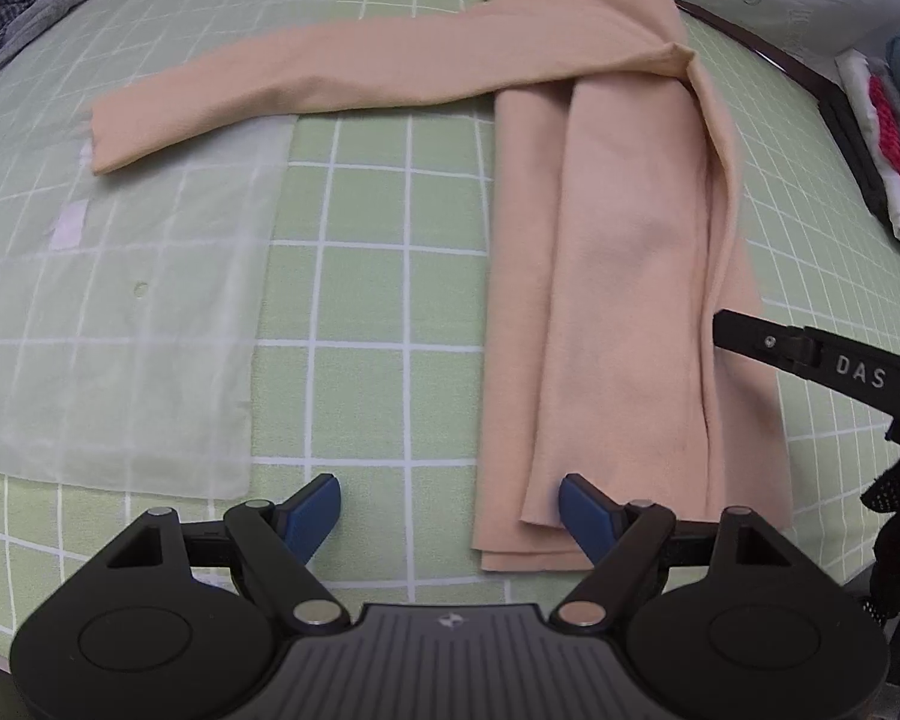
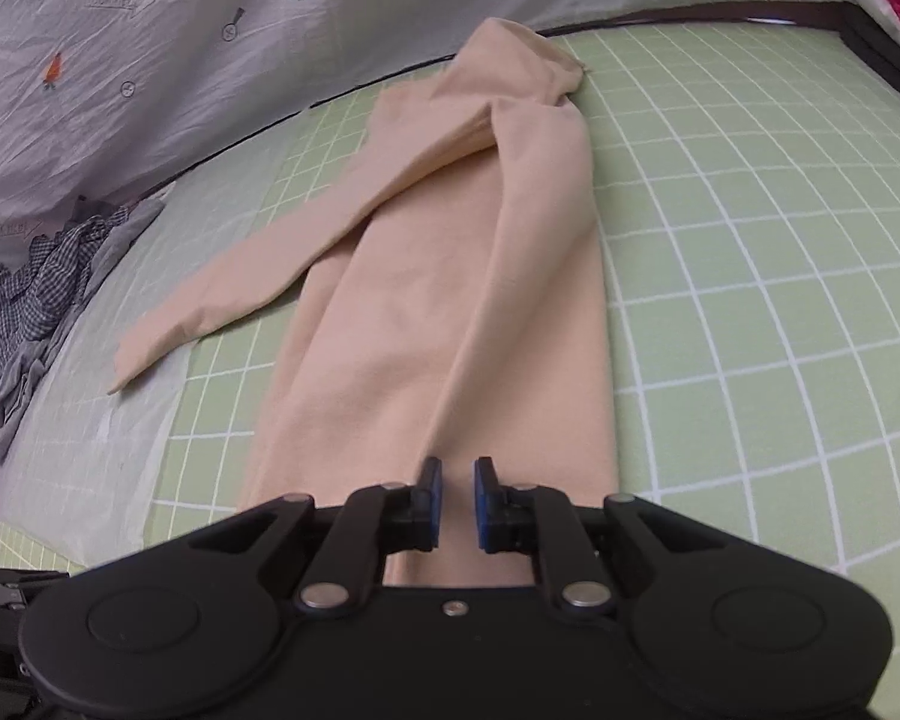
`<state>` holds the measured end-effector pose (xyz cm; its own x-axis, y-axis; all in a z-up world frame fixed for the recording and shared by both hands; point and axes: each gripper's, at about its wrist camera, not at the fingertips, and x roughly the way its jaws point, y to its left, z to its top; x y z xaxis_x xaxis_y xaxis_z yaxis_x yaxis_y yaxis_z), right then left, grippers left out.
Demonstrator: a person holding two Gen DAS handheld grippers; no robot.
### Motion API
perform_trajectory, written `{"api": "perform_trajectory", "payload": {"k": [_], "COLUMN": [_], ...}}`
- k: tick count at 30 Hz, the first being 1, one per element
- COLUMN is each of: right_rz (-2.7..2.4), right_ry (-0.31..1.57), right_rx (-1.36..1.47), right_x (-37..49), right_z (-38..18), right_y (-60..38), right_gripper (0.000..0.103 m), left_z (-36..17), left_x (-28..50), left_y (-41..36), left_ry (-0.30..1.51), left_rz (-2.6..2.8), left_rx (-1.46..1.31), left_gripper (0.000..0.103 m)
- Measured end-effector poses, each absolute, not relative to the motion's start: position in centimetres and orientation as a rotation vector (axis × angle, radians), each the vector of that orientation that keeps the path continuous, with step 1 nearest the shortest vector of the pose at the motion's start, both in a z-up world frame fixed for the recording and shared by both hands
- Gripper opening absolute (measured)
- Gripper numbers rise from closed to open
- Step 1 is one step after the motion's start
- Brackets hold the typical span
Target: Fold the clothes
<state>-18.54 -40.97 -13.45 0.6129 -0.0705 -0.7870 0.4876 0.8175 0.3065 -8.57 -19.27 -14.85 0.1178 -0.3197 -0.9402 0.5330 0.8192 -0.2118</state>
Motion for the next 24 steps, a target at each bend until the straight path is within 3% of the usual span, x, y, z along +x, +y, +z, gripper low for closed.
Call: {"api": "perform_trajectory", "payload": {"k": [2,3,15,24], "right_rz": [-0.347,-0.353,-0.406,-0.386], "right_ry": [0.815,0.791,0.709,0.704], "right_rx": [0.527,0.524,0.422,0.396], "right_x": [-18.4,-18.3,-12.6,-4.2], "right_z": [-12.5,-12.0,-9.4,-9.4], "right_y": [-41.7,-42.1,-48.5,-54.6], "right_gripper": [0.039,0.041,0.043,0.049], "left_z": [-14.3,-14.0,-13.1,-14.8], "left_x": [-7.2,-6.5,2.9,8.3], "left_y": [-18.4,-17.9,-13.9,-15.6], "left_ry": [1.308,1.302,1.184,1.147], "left_rz": [-0.581,-0.556,-0.256,-0.235], "left_rx": [0.122,0.087,0.053,-0.038], "left_gripper": [0.081,0.081,0.081,0.081]}}
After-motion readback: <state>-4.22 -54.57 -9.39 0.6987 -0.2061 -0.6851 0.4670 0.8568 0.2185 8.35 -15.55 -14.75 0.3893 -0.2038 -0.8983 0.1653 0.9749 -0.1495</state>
